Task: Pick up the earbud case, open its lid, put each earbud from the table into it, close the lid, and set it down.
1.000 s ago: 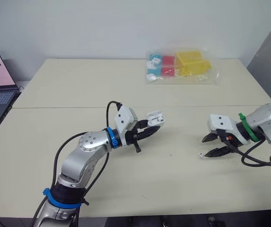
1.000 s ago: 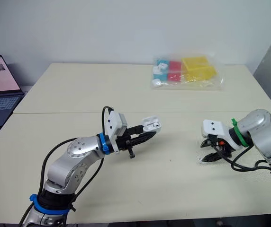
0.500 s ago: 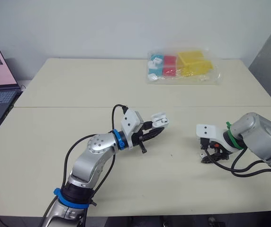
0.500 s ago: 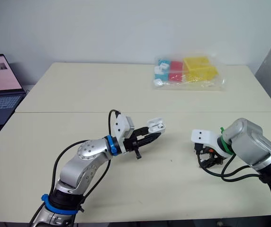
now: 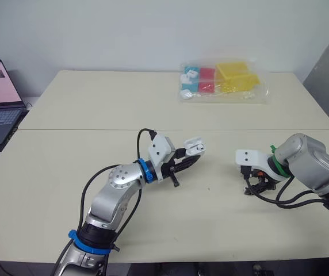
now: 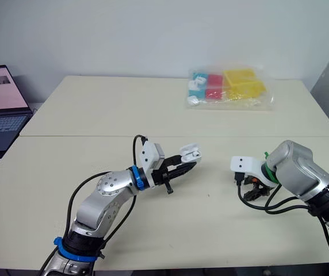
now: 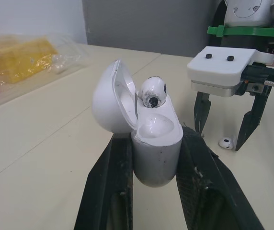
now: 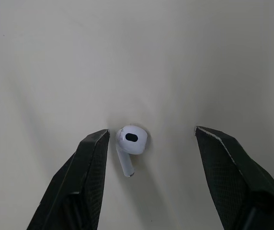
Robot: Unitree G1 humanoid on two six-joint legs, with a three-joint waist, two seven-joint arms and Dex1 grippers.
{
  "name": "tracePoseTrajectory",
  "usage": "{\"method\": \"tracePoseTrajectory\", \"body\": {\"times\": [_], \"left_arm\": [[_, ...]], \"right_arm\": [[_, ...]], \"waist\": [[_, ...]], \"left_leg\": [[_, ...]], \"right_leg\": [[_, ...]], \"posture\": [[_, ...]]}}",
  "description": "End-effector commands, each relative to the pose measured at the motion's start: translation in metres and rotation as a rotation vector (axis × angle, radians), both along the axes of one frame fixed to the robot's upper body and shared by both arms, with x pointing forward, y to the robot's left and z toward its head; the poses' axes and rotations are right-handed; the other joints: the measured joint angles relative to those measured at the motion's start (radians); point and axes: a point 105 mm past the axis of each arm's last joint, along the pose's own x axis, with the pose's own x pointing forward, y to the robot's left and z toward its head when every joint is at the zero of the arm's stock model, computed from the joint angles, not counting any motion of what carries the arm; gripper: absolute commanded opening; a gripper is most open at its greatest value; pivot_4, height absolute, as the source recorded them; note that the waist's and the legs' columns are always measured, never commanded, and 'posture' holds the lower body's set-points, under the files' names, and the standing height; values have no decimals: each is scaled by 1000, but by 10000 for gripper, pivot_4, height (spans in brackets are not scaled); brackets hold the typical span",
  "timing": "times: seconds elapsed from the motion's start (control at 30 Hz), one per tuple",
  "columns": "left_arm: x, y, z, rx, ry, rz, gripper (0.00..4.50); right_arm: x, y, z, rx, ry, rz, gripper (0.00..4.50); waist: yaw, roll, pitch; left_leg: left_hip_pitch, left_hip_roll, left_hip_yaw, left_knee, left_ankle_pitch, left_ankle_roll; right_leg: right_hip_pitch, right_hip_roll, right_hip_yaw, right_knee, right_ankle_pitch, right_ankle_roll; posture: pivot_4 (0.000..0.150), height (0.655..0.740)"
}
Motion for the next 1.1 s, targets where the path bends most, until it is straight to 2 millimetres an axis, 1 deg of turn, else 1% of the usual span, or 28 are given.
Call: {"method": "tracePoseTrajectory", "body": {"times": [0.03, 0.13, 0.2, 0.23, 0.33, 0.37, 0.4, 0.43, 0.57, 0.7, 0.83, 0.93, 1.03, 1.07, 1.1], "left_arm": [[-2, -2, 9, -22, -42, -7, 8224], [-1, -2, 9, -21, -43, -8, 8224], [-1, -2, 9, -21, -43, -9, 8224], [-1, -2, 9, -20, -43, -10, 8224], [-1, -2, 8, -19, -44, -10, 8224], [-1, -2, 8, -19, -45, -10, 8224], [0, -2, 8, -18, -45, -10, 8224], [0, -2, 8, -18, -45, -9, 8224], [0, -1, 8, -15, -46, -8, 8224], [1, 1, 8, -12, -46, -6, 8224], [3, 3, 10, -14, -48, -2, 8224], [5, 5, 14, -35, -43, 6, 8224], [6, 7, 17, -47, -42, 7, 8224], [6, 7, 18, -50, -41, 7, 8224], [6, 8, 19, -53, -41, 8, 8224]], "right_arm": [[-6, -1, 0, -5, 16, 9, 29393], [-8, 0, -2, -2, 19, 7, 29393], [-10, 0, -3, -2, 22, 7, 25710], [-11, 0, -4, -1, 22, 7, 23576], [-14, 1, -5, 4, 24, 9, 14287], [-14, 2, -5, 6, 25, 9, 9716], [-15, 2, -5, 7, 25, 10, 6375], [-16, 2, -5, 8, 26, 11, 4502], [-16, 3, -4, 20, 23, 15, 4503], [-12, 7, 6, 68, -7, 37, 4503], [-10, 14, 24, 133, -49, 77, 4503], [-9, 22, 42, 214, -91, 94, 4503], [-12, 36, 62, 325, -138, 112, 4503], [-13, 39, 66, 349, -148, 114, 4503], [-15, 46, 74, 410, -181, 124, 4503]], "waist": [[1, 0, 0], [1, 0, 0], [2, 0, 0], [2, 0, 0], [2, 0, 0], [2, 0, 0], [2, 0, 0], [2, 0, 0], [2, 0, 0], [2, 0, 0], [2, 0, 0], [2, 0, 0], [2, 0, 0], [2, 0, 0], [2, 0, 0]], "left_leg": [[0, 0, 0, 0, 0, 0], [0, 0, 0, 0, 0, 0], [0, 0, 0, 0, 0, 0], [0, 0, 0, 0, 0, 0], [0, 0, 0, 0, 0, 0], [-1, 0, -1, 0, 0, 0], [-1, 0, -1, 0, 0, 0], [-1, 0, -1, 0, 0, 0], [-1, 0, -1, 0, 0, 0], [-1, 0, -1, 0, 0, 0], [-1, 0, -1, 0, 0, 0], [-1, 0, -1, 0, 0, 0], [-1, 0, -1, 0, 0, 0], [-1, 0, -1, 0, 0, 0], [-1, 0, -1, 0, 0, 0]], "right_leg": [[0, 0, 0, 0, 0, 0], [0, 0, 0, 0, 0, 0], [0, 0, 0, 0, 0, 0], [0, 0, 0, 0, 0, 0], [0, 0, -1, 0, 0, 0], [0, 0, -1, 0, 0, 0], [0, 0, -1, 0, 0, 0], [0, 0, -1, 0, 0, 0], [0, 0, -1, 0, 0, 0], [0, 0, -1, 0, 0, 0], [0, 0, -1, 0, 0, 0], [0, 0, -1, 0, 0, 0], [0, 0, -1, 0, 0, 0], [0, 0, -1, 0, 0, 0], [0, 0, -1, 0, 0, 0]], "posture": [[1500, 7400], [1500, 7400], [1500, 7400], [1500, 7400], [1500, 7400], [1500, 7400], [1500, 7400], [1500, 7400], [1500, 7400], [1500, 7400], [1500, 7400], [1500, 7400], [1500, 7400], [1500, 7400], [1500, 7400]]}}
